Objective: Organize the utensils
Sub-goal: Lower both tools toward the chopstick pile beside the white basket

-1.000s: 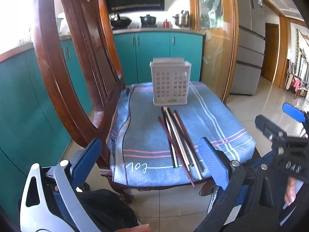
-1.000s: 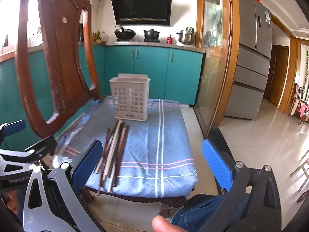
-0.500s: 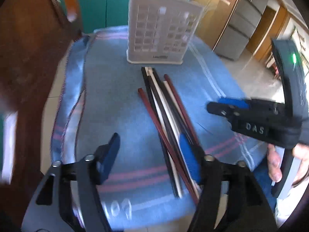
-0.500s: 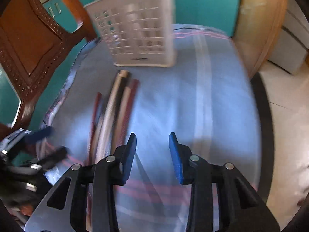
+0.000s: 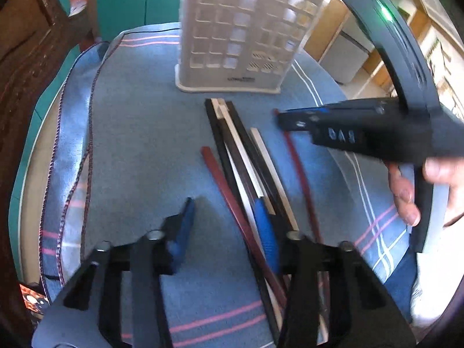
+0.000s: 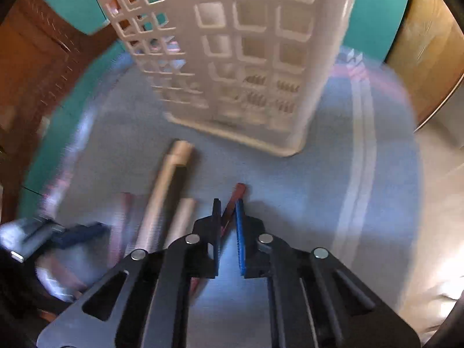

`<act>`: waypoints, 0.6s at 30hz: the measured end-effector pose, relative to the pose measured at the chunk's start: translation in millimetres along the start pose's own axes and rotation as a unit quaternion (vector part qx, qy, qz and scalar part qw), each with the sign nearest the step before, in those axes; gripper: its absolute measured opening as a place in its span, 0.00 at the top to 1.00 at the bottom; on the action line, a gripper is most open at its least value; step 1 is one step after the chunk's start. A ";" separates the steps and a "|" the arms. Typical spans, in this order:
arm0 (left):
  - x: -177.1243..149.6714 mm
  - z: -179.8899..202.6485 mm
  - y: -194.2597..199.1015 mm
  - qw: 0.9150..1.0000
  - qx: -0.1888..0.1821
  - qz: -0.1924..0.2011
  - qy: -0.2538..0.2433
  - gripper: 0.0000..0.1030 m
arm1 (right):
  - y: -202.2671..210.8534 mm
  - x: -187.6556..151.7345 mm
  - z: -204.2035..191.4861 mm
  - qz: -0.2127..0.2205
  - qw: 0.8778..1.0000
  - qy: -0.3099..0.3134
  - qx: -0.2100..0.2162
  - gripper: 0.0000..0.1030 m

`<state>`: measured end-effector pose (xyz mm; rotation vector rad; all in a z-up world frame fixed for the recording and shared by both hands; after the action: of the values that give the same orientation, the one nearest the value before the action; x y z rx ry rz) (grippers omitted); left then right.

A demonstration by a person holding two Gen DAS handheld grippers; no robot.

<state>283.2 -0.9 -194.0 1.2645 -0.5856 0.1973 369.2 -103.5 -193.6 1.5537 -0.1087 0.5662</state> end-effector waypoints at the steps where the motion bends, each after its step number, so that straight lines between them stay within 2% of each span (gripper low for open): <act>1: 1.6 -2.4 -1.7 1.000 0.004 -0.004 0.003 0.72 | 1.3 1.3 2.2 0.002 1.000 0.003 -0.004 0.91; 6: 22.7 5.2 -10.6 0.999 0.021 -0.028 -0.017 0.74 | 8.1 7.8 13.4 -0.002 0.999 -0.034 0.038 0.88; 9: 36.2 1.4 -16.1 0.998 0.031 -0.045 -0.015 0.74 | 14.2 9.1 23.9 -0.006 0.998 -0.047 0.038 0.77; 11: 42.2 -4.7 -19.1 0.998 0.024 -0.051 -0.001 0.74 | 9.7 -0.2 25.4 -0.012 0.998 -0.049 0.031 0.76; 12: 43.2 -6.8 -19.6 0.999 0.018 -0.051 0.006 0.74 | 6.9 -2.0 23.4 -0.016 0.999 -0.043 0.027 0.76; 14: 42.8 -9.7 -19.1 0.999 0.013 -0.045 0.015 0.75 | 11.0 -11.5 17.8 0.004 1.000 -0.011 0.005 0.76; 15: 42.7 -9.9 -18.7 0.999 0.014 -0.043 0.013 0.79 | 11.5 -12.8 10.8 0.010 1.000 0.013 0.001 0.79; 18: 42.9 -9.2 -14.5 0.998 0.049 -0.035 -0.015 0.87 | 15.2 -15.7 1.6 0.024 0.998 0.065 -0.015 0.86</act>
<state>328.4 -4.3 -185.6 1.3824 -0.5625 0.1491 349.9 -110.5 -186.2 1.4845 -0.0563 0.6988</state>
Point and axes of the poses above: each gripper's, at about its wrist camera, not at the fingertips, and y roughly against the way its jaws point, z to its right, x to its top, the point moved 5 cm from there along -y, roughly the way its jaws point, and after that the axes turned 6 degrees about -y, right-handed, at the moved point
